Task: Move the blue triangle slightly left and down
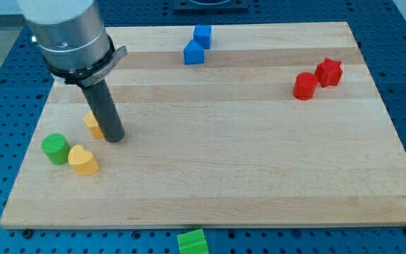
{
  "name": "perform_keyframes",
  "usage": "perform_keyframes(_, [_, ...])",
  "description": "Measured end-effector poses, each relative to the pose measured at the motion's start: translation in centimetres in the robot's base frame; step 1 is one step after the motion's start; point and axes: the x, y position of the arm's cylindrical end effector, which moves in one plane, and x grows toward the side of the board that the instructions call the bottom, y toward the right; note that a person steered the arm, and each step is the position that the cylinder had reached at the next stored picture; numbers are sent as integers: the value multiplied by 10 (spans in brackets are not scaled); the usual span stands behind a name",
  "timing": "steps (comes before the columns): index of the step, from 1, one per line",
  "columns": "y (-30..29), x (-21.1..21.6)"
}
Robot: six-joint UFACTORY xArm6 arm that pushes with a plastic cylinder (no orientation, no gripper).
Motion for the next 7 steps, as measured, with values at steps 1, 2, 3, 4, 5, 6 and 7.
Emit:
perform_keyframes(1, [0, -19])
perform_keyframes(2, [60, -82])
perform_keyframes(3, [115, -164])
perform_keyframes(4, [157, -227])
perform_keyframes(5, [162, -236])
perform_keyframes(6, [164, -235])
perform_keyframes(7, [195, -236])
